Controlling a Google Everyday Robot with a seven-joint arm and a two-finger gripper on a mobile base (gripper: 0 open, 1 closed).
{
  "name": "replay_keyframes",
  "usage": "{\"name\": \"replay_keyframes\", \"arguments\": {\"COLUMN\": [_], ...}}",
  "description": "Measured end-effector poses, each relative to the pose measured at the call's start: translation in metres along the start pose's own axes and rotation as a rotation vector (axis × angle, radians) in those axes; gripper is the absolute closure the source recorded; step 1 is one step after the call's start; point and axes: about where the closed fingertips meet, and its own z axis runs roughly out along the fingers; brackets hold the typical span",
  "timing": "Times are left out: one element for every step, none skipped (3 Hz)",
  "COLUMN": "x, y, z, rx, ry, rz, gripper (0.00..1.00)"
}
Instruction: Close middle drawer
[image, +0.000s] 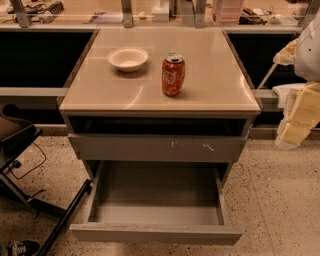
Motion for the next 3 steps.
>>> {"name": "replay_keyframes", "arguments": {"x": [0.0, -0.002, -0.026], "y": [0.0, 0.016, 0.061], "z": [0.0, 0.023, 0.066], "rx": [0.0, -0.024, -0.068], "ry": [0.0, -0.024, -0.142], "rz": [0.0, 0.004, 0.054], "gripper": [0.0, 0.0, 0.0]}}
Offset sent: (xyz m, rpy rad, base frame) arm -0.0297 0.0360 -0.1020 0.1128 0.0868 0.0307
